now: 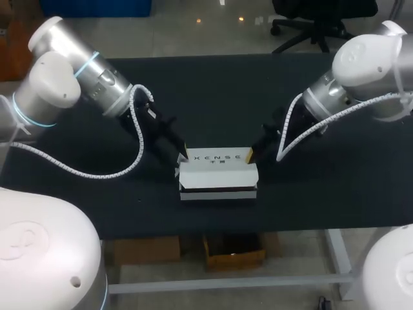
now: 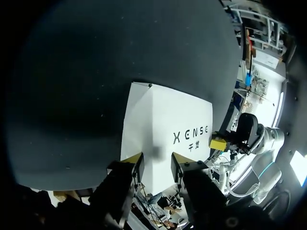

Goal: Assemble the packaging by folding the flat box into shape, placing the metal phone stand inside, and closing the box properly

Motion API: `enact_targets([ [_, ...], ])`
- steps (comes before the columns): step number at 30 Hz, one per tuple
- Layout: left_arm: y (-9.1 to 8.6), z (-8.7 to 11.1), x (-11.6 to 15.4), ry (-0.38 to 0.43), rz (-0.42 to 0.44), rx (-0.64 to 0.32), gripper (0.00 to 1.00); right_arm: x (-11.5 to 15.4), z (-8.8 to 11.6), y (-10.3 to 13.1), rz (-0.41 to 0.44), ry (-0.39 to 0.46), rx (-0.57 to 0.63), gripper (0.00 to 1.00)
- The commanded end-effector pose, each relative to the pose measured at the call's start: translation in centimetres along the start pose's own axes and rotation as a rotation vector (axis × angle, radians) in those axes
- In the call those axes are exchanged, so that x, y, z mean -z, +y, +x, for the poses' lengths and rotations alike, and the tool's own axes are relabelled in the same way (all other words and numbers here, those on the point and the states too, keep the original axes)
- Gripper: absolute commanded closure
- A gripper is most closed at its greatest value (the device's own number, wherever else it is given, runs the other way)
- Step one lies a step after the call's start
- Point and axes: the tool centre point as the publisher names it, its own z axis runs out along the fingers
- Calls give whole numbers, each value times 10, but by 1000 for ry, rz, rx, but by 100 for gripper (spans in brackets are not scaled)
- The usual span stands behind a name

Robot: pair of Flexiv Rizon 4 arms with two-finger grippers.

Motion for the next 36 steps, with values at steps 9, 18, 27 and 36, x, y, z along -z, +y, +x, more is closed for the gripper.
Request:
enact_targets([
  [9, 6, -3, -1, -51, 48, -20, 60, -1, -1, -1, 3, -11, -1, 64],
  [18, 7, -14, 0, -70, 88, -51, 59, -5, -2, -2, 12, -37, 15, 63],
  [27, 4, -23, -5, -90, 116, -99, 59, -13, -7, -2, 16, -62, 11, 62],
  [36, 2, -26, -12, -95, 131, -150, 58, -19, -11, -2, 9, -77, 32, 60],
])
